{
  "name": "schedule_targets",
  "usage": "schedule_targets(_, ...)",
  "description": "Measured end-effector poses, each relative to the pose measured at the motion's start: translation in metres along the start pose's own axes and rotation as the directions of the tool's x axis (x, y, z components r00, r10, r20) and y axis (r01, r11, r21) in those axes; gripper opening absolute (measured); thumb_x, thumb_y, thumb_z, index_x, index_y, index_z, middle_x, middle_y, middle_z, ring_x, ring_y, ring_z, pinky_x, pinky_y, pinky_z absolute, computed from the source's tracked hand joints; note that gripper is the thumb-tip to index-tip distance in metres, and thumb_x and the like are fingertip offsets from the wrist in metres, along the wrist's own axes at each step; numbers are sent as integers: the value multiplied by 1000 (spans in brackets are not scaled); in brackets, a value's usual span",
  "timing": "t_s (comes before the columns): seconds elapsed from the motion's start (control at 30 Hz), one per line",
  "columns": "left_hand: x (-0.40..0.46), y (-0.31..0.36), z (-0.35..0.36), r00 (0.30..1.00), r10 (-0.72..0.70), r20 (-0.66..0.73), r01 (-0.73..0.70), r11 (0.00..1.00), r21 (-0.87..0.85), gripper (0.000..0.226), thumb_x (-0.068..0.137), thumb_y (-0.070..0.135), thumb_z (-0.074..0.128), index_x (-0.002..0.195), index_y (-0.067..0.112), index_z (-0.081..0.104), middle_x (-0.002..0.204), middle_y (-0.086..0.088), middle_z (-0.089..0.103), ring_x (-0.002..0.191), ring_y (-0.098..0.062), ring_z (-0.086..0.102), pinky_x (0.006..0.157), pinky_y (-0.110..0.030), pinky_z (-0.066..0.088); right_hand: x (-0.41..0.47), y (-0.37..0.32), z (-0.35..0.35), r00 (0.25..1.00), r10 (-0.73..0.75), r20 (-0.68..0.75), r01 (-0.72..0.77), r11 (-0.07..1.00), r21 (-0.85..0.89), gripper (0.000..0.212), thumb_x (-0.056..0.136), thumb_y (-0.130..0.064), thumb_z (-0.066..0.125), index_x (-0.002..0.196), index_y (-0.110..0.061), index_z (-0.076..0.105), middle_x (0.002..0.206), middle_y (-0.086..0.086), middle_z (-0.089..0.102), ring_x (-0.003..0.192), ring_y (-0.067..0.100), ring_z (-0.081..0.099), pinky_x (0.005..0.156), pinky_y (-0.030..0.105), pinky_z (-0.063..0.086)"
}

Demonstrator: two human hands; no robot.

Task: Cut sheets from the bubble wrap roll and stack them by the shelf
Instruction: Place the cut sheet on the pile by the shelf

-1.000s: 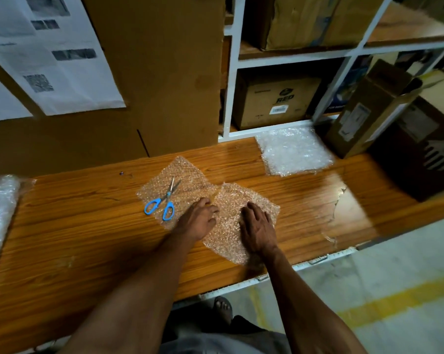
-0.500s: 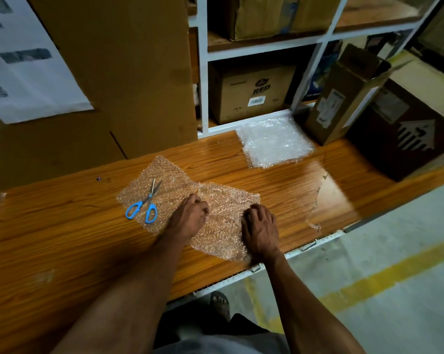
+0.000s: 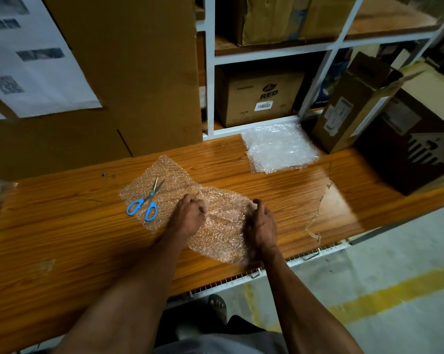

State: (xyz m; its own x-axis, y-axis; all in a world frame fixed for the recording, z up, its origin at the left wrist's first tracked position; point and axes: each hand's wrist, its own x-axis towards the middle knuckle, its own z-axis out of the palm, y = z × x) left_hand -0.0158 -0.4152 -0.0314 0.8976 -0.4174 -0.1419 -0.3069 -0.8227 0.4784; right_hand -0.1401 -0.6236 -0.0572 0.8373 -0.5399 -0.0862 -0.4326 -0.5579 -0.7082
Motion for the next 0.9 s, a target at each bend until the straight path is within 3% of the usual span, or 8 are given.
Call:
schedule_targets(0.07,0,-2,1,1000,-18,-14,17,996,-83,20,89,22,77,90,38,65,127,5,49,111,-18,57,89,-39,56,-4,-8,-5,999,-5,-43,15,976,215,33,111,-47,43,142,-37,45,104,6,65,84,23,68,60,23,58)
schedule_targets(0.17,0,1,-4,998,-56,-19,52,983,-178,27,92,29,74,83,46,55,125,4,47,103,-17,60,87,-37,55,-4,-10,-9,992,-49,-119,87,936,341,50,106,-20,56,150,-25,34,108,4,64,90,16,65,66,11,51)
schedule_targets(0.33,0,0,-18,991,-134,28,136,942,-307,28,92,21,75,84,40,56,124,3,50,98,-12,60,61,-21,51,-12,-15,-10,990,127,-54,-75,828,556,59,99,-21,72,147,-28,38,132,7,58,120,30,61,96,50,58)
schedule_targets(0.4,0,-2,-24,989,-135,67,150,892,-425,30,91,13,75,89,41,64,123,7,60,98,-11,64,51,-19,52,-17,-17,-13,984,158,-85,-83,821,566,48,97,-20,75,136,-28,49,126,4,61,117,32,63,94,57,59)
schedule_targets(0.63,2,-1,-53,977,-125,173,202,798,-568,19,92,14,76,94,34,77,105,9,76,82,-9,68,59,-22,51,2,-15,-21,949,207,-238,-51,845,532,20,81,-40,80,99,-44,71,110,-2,74,102,26,74,85,53,62)
schedule_targets(0.77,-1,-6,-60,985,-72,156,153,785,-601,26,87,13,81,94,38,76,112,6,76,95,-10,71,70,-22,53,-10,-40,-36,990,117,-84,-61,868,494,28,87,-19,84,113,-26,78,127,-1,70,109,18,71,88,35,61)
schedule_targets(0.83,-4,-7,-64,986,-49,161,138,785,-604,34,86,7,81,103,36,75,117,7,73,100,-11,70,74,-20,53,-14,-42,-40,999,29,-26,-16,922,387,38,89,-9,82,126,-8,72,128,-11,61,106,5,65,88,21,58)
schedule_targets(0.9,-6,-9,-65,986,-46,158,131,798,-588,29,85,7,81,106,27,77,112,7,73,99,-10,68,71,-15,50,-15,-40,-40,998,-24,-53,35,975,219,36,90,-9,82,124,-3,73,131,-2,61,100,8,66,85,10,52)
